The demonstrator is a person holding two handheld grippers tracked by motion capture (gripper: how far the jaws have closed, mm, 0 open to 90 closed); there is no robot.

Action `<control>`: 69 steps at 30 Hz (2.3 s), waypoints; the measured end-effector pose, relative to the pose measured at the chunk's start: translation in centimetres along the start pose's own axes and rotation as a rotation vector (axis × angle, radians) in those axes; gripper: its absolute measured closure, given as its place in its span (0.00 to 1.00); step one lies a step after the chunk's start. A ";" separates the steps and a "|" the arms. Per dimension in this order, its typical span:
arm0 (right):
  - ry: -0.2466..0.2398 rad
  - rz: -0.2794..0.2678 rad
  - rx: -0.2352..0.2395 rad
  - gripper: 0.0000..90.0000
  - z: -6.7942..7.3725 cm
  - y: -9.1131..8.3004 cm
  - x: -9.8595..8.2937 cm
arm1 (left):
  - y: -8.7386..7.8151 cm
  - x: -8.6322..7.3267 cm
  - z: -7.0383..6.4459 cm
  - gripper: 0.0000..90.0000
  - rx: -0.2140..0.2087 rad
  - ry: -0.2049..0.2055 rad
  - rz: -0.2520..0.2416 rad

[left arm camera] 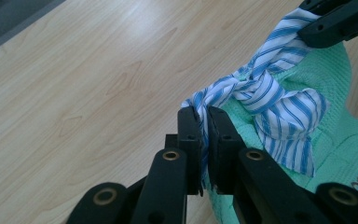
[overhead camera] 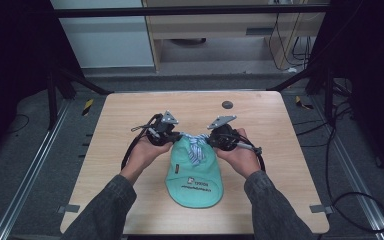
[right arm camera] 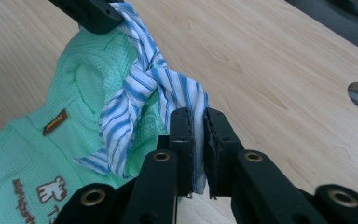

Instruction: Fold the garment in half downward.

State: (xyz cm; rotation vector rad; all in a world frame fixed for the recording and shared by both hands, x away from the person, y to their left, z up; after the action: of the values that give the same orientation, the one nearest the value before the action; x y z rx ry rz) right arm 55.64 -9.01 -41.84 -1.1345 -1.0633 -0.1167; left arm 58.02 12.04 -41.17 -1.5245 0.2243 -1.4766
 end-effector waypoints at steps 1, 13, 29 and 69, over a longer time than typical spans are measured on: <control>-0.001 0.000 -0.001 0.92 0.0 -0.1 0.0 | -0.1 0.1 0.1 0.94 0.003 0.006 0.001; -0.031 0.005 -0.013 0.92 -0.8 -0.8 0.8 | 0.0 1.0 0.4 0.94 -0.003 0.025 -0.008; -0.053 -0.022 -0.023 0.91 -1.4 -1.0 1.7 | -0.6 2.3 1.3 0.94 0.019 0.054 -0.019; -0.045 -0.044 -0.096 0.90 -3.1 -0.4 1.8 | 0.9 4.2 1.2 0.94 0.103 0.127 -0.019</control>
State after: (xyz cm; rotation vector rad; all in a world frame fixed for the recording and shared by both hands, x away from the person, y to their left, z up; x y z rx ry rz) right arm 58.30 -10.91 -40.29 -1.2047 -1.1331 -0.1794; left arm 60.49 9.23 -38.73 -1.3560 0.2064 -1.5780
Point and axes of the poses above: each handheld gripper's, and its own axes: y roughly forward along the jaws, x roughly out of its top, z roughly to its left, the point moved 2 cm from there along y, roughly forward along the jaws, and after that the axes turned 10 degrees about y, right-handed, at the moved point
